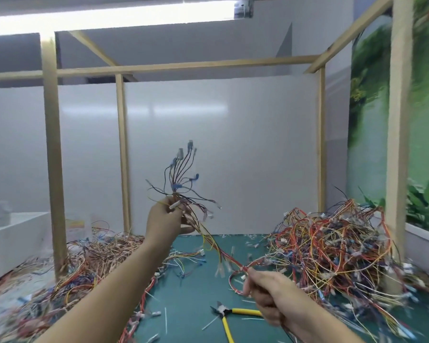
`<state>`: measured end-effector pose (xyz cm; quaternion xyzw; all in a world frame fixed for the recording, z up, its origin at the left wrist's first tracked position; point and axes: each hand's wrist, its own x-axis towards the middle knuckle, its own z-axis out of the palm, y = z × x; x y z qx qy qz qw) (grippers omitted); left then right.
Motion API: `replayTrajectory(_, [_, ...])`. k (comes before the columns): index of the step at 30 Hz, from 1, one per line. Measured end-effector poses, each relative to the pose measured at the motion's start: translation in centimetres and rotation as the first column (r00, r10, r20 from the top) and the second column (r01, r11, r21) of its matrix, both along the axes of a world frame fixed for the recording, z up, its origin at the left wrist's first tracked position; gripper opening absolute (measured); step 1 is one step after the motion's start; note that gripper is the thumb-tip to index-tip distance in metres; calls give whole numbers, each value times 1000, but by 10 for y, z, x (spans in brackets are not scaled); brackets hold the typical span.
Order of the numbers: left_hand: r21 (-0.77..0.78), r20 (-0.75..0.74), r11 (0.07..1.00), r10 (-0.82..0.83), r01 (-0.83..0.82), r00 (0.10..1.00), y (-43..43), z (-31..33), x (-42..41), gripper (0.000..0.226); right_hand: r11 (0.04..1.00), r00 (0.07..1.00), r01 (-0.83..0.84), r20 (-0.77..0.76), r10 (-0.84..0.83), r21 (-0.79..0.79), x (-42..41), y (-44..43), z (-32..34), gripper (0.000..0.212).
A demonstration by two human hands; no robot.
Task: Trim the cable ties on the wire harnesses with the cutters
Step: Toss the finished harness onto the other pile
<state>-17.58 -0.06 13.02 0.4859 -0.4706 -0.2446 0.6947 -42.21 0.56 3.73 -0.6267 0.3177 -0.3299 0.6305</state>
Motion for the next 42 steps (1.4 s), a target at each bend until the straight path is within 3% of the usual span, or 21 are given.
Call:
replayTrajectory(3, [-44,95,997,63,-59,993,6,-13,10,33,997,992,-30,-127,22,-64,-15,-6,7,48])
replayTrajectory(6, [-126,444,956,292,-264,847,11,-24,23,36,995,997,8,-82,-16,-103,-24,-15,27,51])
replayTrajectory(8, [-86,590,962,260,-260,765,13,-27,23,49,996,995,83,65,-81,-33,-21,-19,40,51])
replayTrajectory(10, [-84,645,968,234,-236,727,17,-30,10,53,991,980,131,150,-129,-3,-11,-19,52,59])
replayTrajectory(13, [-205,815,964,264,-170,516,24,-43,-23,49,986,978,153,150,-142,-65,12,-13,64,68])
replayTrajectory(15, [-184,872,978,207,-96,444,28,-57,-44,47,974,983,177,79,-167,-143,27,-10,65,73])
replayTrajectory(16, [-157,869,987,157,-39,470,30,-64,-53,46,966,984,179,49,-173,-187,34,-9,64,75])
replayTrajectory(18, [-32,785,989,-64,142,617,36,-76,-66,54,936,980,190,2,-198,-298,41,-10,60,63])
replayTrajectory(20, [102,512,934,-343,341,787,41,-82,-66,61,863,960,226,-47,-276,-452,40,-16,58,30])
replayTrajectory(21, [141,347,898,-439,417,829,41,-85,-62,64,821,942,239,-80,-325,-519,37,-20,57,17])
replayTrajectory(23, [226,182,846,-524,483,832,38,-88,-52,73,721,881,256,-151,-448,-644,31,-29,57,13])
replayTrajectory(27, [389,280,816,-547,427,789,31,-85,-40,89,555,799,177,-211,-563,-813,18,-45,67,16])
replayTrajectory(30, [479,430,807,-558,344,709,26,-87,-27,85,381,730,96,-195,-655,-919,-11,-73,102,17])
replayTrajectory(32, [508,535,818,-545,270,645,24,-91,-11,75,280,580,86,-180,-794,-956,-43,-97,132,11])
replayTrajectory(33, [503,613,840,-512,202,602,22,-93,-2,68,287,426,40,-244,-871,-957,-59,-108,146,24])
replayTrajectory(34, [482,700,869,-460,114,546,22,-95,8,60,384,247,7,-371,-895,-923,-76,-118,154,53])
replayTrajectory(35, [445,777,895,-399,23,487,20,-97,19,53,540,118,30,-534,-838,-841,-91,-127,160,83])
replayTrajectory(37, [379,864,916,-300,-131,405,17,-100,45,42,815,3,101,-819,-574,-570,-111,-132,165,115])
replayTrajectory(38, [354,889,913,-260,-203,377,16,-101,60,37,888,-62,114,-895,-442,-446,-115,-131,166,120])
replayTrajectory(40, [260,951,878,-161,-401,264,14,-107,93,31,894,-221,89,-884,-412,-439,-112,-129,164,123])
replayTrajectory(42, [127,992,776,-89,-618,92,12,-117,125,35,789,-338,-6,-741,-580,-614,-94,-120,157,116])
